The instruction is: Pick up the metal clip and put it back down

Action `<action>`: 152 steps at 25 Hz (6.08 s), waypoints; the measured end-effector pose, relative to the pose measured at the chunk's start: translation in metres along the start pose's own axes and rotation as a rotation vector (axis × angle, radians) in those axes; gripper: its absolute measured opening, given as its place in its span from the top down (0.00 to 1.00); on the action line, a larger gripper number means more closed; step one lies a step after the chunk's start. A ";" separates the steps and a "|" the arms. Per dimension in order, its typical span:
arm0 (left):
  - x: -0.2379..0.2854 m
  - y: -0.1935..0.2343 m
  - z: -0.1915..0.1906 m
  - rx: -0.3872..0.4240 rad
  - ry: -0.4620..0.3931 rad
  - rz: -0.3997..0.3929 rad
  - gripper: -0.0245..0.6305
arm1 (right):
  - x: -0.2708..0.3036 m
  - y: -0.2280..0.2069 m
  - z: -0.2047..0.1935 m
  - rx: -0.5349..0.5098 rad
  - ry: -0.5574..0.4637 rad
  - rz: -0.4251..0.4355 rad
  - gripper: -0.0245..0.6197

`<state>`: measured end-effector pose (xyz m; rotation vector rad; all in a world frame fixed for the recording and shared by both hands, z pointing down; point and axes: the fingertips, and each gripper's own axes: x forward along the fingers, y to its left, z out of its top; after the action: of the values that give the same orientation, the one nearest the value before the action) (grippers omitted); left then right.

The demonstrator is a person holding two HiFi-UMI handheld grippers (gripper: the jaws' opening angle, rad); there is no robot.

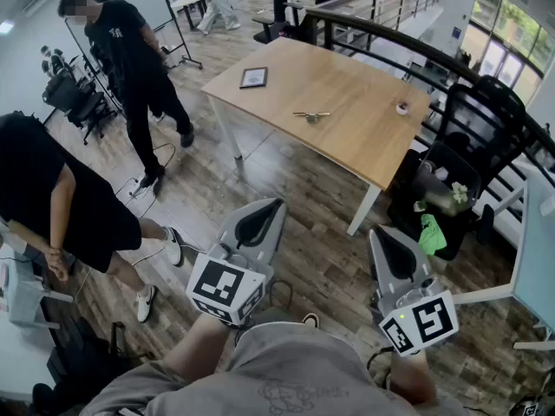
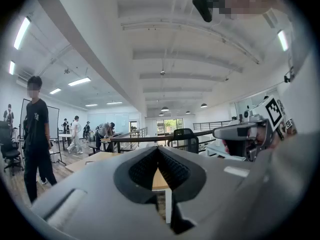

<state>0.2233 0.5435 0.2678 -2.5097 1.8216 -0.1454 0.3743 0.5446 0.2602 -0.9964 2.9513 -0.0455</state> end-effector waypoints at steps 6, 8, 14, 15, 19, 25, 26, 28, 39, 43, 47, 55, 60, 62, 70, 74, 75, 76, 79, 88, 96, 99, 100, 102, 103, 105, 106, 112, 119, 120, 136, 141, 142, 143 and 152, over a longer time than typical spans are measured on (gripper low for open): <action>0.000 -0.016 0.008 0.006 -0.009 -0.018 0.96 | -0.011 0.002 0.002 0.016 -0.013 -0.001 0.95; 0.000 -0.017 0.009 0.010 -0.008 -0.016 0.96 | -0.011 -0.001 0.002 0.023 -0.017 -0.003 0.95; 0.005 -0.015 0.010 0.028 0.005 -0.007 0.96 | -0.008 -0.008 0.005 -0.017 -0.026 -0.009 0.92; 0.006 -0.013 0.010 0.028 0.003 -0.005 0.96 | -0.006 -0.010 0.006 -0.028 -0.027 -0.010 0.79; 0.012 -0.004 0.004 0.024 0.001 0.007 0.96 | 0.002 -0.018 0.007 -0.025 -0.039 -0.023 0.65; 0.039 0.018 -0.004 0.017 0.000 0.007 0.96 | 0.033 -0.038 -0.001 -0.019 -0.026 -0.023 0.65; 0.043 0.023 -0.006 0.013 0.001 0.007 0.96 | 0.039 -0.040 -0.003 -0.020 -0.021 -0.025 0.65; 0.052 0.033 -0.010 0.005 0.005 0.006 0.96 | 0.052 -0.047 -0.007 -0.023 -0.006 -0.029 0.65; 0.130 0.121 -0.033 -0.048 0.068 -0.011 0.96 | 0.167 -0.097 -0.042 -0.006 0.147 -0.050 0.66; 0.166 0.157 -0.056 -0.068 0.139 -0.047 0.96 | 0.217 -0.116 -0.064 0.020 0.204 -0.065 0.66; 0.200 0.199 -0.074 -0.074 0.192 -0.071 0.96 | 0.270 -0.132 -0.087 0.030 0.277 -0.077 0.66; 0.280 0.292 -0.112 -0.084 0.276 -0.124 0.96 | 0.386 -0.165 -0.134 -0.064 0.458 -0.091 0.66; 0.317 0.338 -0.139 -0.100 0.325 -0.137 0.96 | 0.443 -0.186 -0.175 -0.111 0.572 -0.106 0.66; 0.329 0.351 -0.146 -0.104 0.342 -0.142 0.96 | 0.460 -0.192 -0.190 -0.127 0.614 -0.110 0.66; 0.363 0.376 -0.189 -0.146 0.413 -0.143 0.96 | 0.503 -0.222 -0.249 -0.273 0.785 -0.106 0.66; 0.381 0.385 -0.212 -0.165 0.449 -0.127 0.96 | 0.525 -0.240 -0.276 -0.331 0.838 -0.095 0.66; 0.386 0.388 -0.217 -0.169 0.454 -0.121 0.96 | 0.529 -0.244 -0.283 -0.347 0.851 -0.091 0.66; 0.392 0.391 -0.222 -0.172 0.460 -0.115 0.96 | 0.535 -0.249 -0.290 -0.365 0.863 -0.086 0.66; 0.409 0.398 -0.241 -0.181 0.497 -0.108 0.96 | 0.552 -0.261 -0.310 -0.425 0.894 -0.060 0.66; 0.468 0.428 -0.287 -0.207 0.575 -0.072 0.96 | 0.597 -0.301 -0.382 -0.574 1.052 0.015 0.66; 0.507 0.447 -0.324 -0.275 0.612 -0.029 0.96 | 0.638 -0.307 -0.429 -0.714 1.065 0.154 0.67; 0.514 0.452 -0.332 -0.280 0.635 -0.021 0.96 | 0.644 -0.311 -0.429 -0.752 1.054 0.166 0.73; 0.516 0.454 -0.332 -0.281 0.638 -0.018 0.96 | 0.646 -0.313 -0.429 -0.764 1.044 0.169 0.78; 0.522 0.457 -0.332 -0.281 0.640 -0.014 0.96 | 0.650 -0.316 -0.425 -0.792 1.015 0.171 0.82; 0.525 0.457 -0.332 -0.281 0.641 -0.015 0.96 | 0.653 -0.318 -0.422 -0.804 0.997 0.169 0.85; 0.531 0.456 -0.330 -0.278 0.647 -0.022 0.96 | 0.660 -0.325 -0.413 -0.815 0.962 0.164 0.89; 0.534 0.456 -0.329 -0.277 0.649 -0.026 0.96 | 0.663 -0.328 -0.410 -0.809 0.948 0.160 0.90; 0.553 0.452 -0.314 -0.255 0.656 -0.034 0.96 | 0.673 -0.364 -0.387 -0.594 0.880 0.103 0.94; 0.582 0.452 -0.278 -0.189 0.625 -0.046 0.96 | 0.673 -0.414 -0.342 -0.120 0.716 -0.036 0.94; 0.586 0.452 -0.270 -0.175 0.619 -0.049 0.96 | 0.673 -0.419 -0.333 -0.086 0.691 -0.050 0.94; 0.646 0.434 -0.106 -0.098 0.300 -0.181 0.96 | 0.625 -0.466 -0.152 0.124 0.323 -0.270 0.94; 0.658 0.438 -0.062 -0.041 0.210 -0.252 0.96 | 0.615 -0.470 -0.108 0.117 0.241 -0.341 0.94; 0.659 0.439 -0.055 -0.023 0.194 -0.274 0.96 | 0.615 -0.469 -0.100 0.112 0.227 -0.354 0.94; 0.660 0.440 -0.049 -0.003 0.178 -0.297 0.96 | 0.616 -0.467 -0.092 0.107 0.213 -0.369 0.94; 0.658 0.461 -0.028 0.067 0.119 -0.440 0.96 | 0.621 -0.447 -0.049 0.106 0.115 -0.511 0.94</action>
<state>-0.0135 -0.2244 0.2916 -2.8631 1.2389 -0.3666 0.1492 -0.1863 0.3159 -1.7465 2.6646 -0.2732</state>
